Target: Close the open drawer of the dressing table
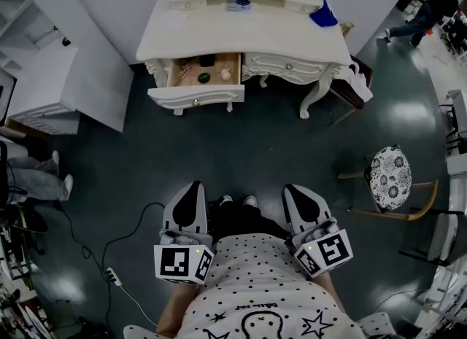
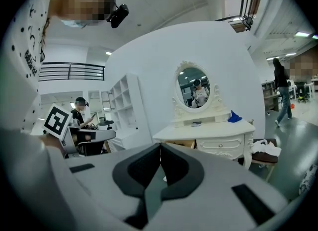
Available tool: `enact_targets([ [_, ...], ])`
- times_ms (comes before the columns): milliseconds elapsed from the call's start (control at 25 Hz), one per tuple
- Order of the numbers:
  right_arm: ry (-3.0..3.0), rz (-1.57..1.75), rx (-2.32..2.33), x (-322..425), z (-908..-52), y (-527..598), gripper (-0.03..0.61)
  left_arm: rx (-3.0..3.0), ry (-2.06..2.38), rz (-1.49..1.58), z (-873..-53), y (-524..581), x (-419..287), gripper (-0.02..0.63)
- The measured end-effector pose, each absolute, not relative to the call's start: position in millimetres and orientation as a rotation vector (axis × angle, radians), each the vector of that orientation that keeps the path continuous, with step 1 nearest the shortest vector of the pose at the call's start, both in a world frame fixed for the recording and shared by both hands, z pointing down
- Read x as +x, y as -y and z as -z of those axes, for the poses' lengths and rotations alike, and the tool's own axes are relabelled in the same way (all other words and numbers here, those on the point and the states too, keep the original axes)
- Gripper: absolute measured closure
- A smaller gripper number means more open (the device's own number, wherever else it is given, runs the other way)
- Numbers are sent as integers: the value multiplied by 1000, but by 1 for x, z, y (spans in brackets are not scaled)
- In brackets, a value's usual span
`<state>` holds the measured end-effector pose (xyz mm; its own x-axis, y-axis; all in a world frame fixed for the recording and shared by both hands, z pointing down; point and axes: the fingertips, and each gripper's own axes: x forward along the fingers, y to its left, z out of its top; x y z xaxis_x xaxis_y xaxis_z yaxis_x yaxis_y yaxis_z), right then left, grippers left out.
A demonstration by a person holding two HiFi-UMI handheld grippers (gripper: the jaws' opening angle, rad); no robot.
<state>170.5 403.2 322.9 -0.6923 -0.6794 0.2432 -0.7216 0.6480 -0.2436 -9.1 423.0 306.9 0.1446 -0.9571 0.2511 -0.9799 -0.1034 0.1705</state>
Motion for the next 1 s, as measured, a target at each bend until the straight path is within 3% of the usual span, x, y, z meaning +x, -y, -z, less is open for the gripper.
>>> enact_targets([
  [600, 2693, -521, 1273, 200, -328, -389, 569, 2200, 1804, -112, -307, -394, 16, 601],
  [1000, 2658, -524, 1274, 154, -330, -317, 569, 2182, 1787, -94, -313, -322, -31, 601],
])
